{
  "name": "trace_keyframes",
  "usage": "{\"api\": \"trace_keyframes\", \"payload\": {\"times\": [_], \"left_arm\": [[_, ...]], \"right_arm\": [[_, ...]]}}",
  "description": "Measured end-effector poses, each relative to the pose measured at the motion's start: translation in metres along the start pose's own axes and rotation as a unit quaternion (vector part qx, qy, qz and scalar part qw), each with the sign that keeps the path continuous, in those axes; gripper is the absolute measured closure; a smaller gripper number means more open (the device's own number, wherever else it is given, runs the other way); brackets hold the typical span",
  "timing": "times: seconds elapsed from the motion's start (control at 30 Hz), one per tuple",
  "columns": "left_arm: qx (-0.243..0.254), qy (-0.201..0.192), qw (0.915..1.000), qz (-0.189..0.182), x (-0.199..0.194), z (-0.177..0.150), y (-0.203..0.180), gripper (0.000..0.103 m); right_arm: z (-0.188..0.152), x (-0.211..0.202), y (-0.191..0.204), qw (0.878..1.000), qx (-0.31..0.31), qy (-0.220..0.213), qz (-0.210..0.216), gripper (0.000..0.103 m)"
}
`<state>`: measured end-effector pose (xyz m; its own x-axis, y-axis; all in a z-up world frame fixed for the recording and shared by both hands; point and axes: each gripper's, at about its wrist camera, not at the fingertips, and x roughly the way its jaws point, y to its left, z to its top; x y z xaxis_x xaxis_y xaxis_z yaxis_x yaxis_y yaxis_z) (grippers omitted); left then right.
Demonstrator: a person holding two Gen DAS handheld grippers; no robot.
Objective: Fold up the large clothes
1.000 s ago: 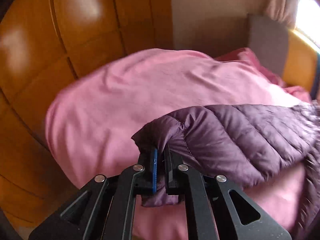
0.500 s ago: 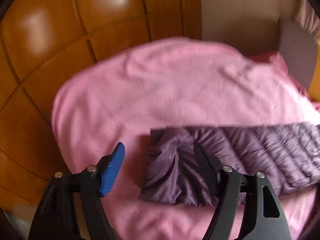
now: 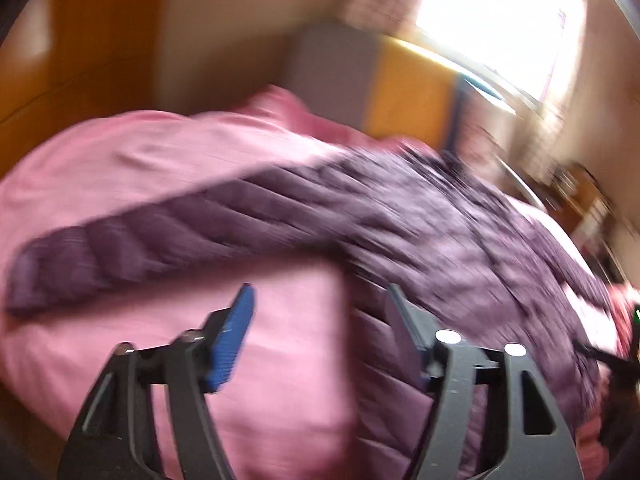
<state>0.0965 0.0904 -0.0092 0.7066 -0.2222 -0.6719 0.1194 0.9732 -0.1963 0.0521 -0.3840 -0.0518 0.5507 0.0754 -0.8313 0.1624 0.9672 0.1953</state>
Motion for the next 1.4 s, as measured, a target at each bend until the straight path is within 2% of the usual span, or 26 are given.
{"api": "trace_keyframes", "payload": {"times": [0.1,0.17,0.23,0.37,0.43,0.5,0.57,0.67,0.73,0.77,0.8,0.9,0.93,0.97,1.0,1.03,1.07,1.1,1.17,1.2,1.27,1.4], "left_arm": [[0.035,0.052,0.9972,-0.042,0.023,-0.022,-0.036,0.067],[0.057,0.082,0.9939,-0.046,0.035,-0.038,-0.052,0.069],[0.079,0.100,0.9915,-0.024,0.041,-0.054,-0.062,0.069],[0.065,0.107,0.9918,-0.025,0.038,-0.068,-0.059,0.070],[0.055,0.114,0.9917,-0.025,0.035,-0.070,-0.054,0.071],[0.051,0.121,0.9911,-0.024,0.035,-0.061,-0.046,0.071],[0.046,0.120,0.9916,-0.019,0.033,-0.055,-0.045,0.071],[0.034,0.111,0.9931,-0.016,0.029,-0.047,-0.043,0.071],[0.020,0.098,0.9949,-0.013,0.022,-0.042,-0.042,0.071],[0.014,0.093,0.9956,-0.010,0.020,-0.040,-0.041,0.067],[0.007,0.084,0.9964,-0.005,0.017,-0.037,-0.041,0.060],[-0.006,0.066,0.9978,0.000,0.013,-0.030,-0.042,0.057],[-0.004,0.064,0.9980,0.003,0.013,-0.027,-0.045,0.057],[0.000,0.063,0.9980,0.006,0.015,-0.025,-0.047,0.057],[0.005,0.062,0.9980,0.010,0.018,-0.022,-0.050,0.057],[0.010,0.063,0.9979,0.011,0.021,-0.020,-0.052,0.057],[0.015,0.064,0.9978,0.012,0.025,-0.018,-0.055,0.057],[0.020,0.066,0.9976,0.014,0.028,-0.017,-0.056,0.057],[0.026,0.079,0.9964,0.016,0.039,-0.018,-0.056,0.057],[0.026,0.102,0.9942,0.022,0.051,-0.022,-0.055,0.057],[0.015,0.122,0.9922,0.018,0.064,-0.030,-0.049,0.057],[0.007,0.125,0.9919,0.024,0.067,-0.031,-0.046,0.055]], "right_arm": [[-0.013,-0.008,0.012,0.999,-0.045,-0.002,0.007,0.083],[-0.020,-0.009,0.010,0.998,-0.053,0.004,0.016,0.087],[-0.029,-0.010,0.005,0.998,-0.060,0.009,0.023,0.089],[-0.034,-0.015,-0.003,0.997,-0.051,0.025,0.054,0.091],[-0.025,-0.017,-0.014,0.997,-0.024,0.020,0.077,0.084],[-0.008,-0.022,-0.039,0.996,0.028,-0.008,0.084,0.066],[0.009,-0.027,-0.075,0.992,0.094,-0.044,0.069,0.055],[0.034,-0.028,-0.147,0.970,0.219,-0.094,0.044,0.054],[0.048,-0.024,-0.198,0.941,0.312,-0.124,0.038,0.054],[0.052,-0.021,-0.218,0.926,0.350,-0.135,0.034,0.054],[0.058,-0.015,-0.240,0.906,0.394,-0.147,0.035,0.054],[0.068,0.002,-0.281,0.862,0.480,-0.160,0.033,0.056],[0.070,0.007,-0.289,0.852,0.497,-0.164,0.035,0.058],[0.073,0.011,-0.296,0.845,0.508,-0.166,0.032,0.065],[0.079,0.013,-0.301,0.842,0.513,-0.165,0.024,0.071],[0.085,0.015,-0.303,0.843,0.511,-0.164,0.021,0.073],[0.089,0.016,-0.305,0.847,0.507,-0.160,0.016,0.081],[0.096,0.017,-0.305,0.857,0.494,-0.146,-0.003,0.093],[0.103,0.013,-0.304,0.879,0.455,-0.133,-0.053,0.097],[0.108,0.013,-0.301,0.889,0.431,-0.125,-0.090,0.097],[0.109,0.014,-0.302,0.892,0.421,-0.120,-0.114,0.098],[0.118,0.024,-0.295,0.895,0.408,-0.109,-0.144,0.098]]}}
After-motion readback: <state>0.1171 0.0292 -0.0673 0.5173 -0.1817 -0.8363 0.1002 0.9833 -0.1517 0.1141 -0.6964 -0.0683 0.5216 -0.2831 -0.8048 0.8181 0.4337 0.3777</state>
